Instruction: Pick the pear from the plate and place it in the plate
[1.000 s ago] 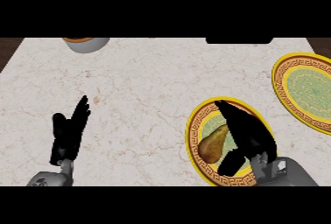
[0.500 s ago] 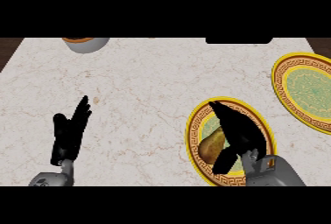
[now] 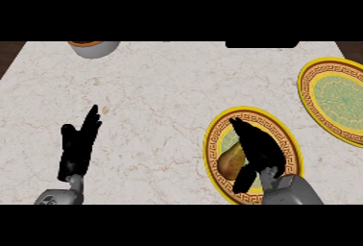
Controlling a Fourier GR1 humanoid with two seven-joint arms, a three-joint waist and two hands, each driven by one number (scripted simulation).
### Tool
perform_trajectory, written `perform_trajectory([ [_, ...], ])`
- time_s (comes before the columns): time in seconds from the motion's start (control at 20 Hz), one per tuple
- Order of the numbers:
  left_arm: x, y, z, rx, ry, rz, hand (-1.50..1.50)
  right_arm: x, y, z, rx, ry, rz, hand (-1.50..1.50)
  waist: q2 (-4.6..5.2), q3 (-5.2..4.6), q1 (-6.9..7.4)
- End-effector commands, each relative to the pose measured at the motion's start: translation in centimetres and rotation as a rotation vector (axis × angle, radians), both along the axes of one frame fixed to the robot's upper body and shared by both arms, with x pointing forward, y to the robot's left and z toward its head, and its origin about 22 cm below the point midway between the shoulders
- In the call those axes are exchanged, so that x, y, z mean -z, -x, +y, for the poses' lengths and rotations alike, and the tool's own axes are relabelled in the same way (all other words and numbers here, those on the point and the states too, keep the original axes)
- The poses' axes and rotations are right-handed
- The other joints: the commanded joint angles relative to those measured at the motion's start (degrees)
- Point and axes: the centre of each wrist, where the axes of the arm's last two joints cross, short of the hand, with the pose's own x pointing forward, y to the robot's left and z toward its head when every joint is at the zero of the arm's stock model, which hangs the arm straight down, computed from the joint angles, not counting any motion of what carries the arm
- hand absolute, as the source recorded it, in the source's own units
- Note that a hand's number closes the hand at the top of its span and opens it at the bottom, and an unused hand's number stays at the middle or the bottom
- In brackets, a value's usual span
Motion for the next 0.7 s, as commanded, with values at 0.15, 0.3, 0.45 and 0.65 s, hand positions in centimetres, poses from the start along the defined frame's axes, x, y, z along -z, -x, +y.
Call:
perform_trajectory([
  [0.15, 0.9, 0.4, 0.4, 0.005, -0.013, 0.003, 0.0, -2.0, -0.5, -1.3, -0.083, 0.06, -0.047, 1.5, -0.02, -0.01, -0.08],
  [0.3, -1.0, 0.1, 0.2, 0.003, -0.009, -0.016, 0.0, 0.2, -0.8, -1.5, -0.093, 0.067, -0.092, 1.5, -0.02, 0.01, 0.02],
  [0.45, 0.5, 0.8, 0.0, 0.011, 0.019, 0.015, 0.0, 1.6, -1.1, -0.4, -0.088, 0.09, -0.12, 1.5, 0.0, 0.01, 0.07],
  [0.65, -0.1, 1.1, 0.2, 0.003, 0.001, -0.013, 0.0, -1.3, -3.0, -2.6, -0.013, 0.095, -0.257, 1.5, 0.01, 0.01, 0.13],
])
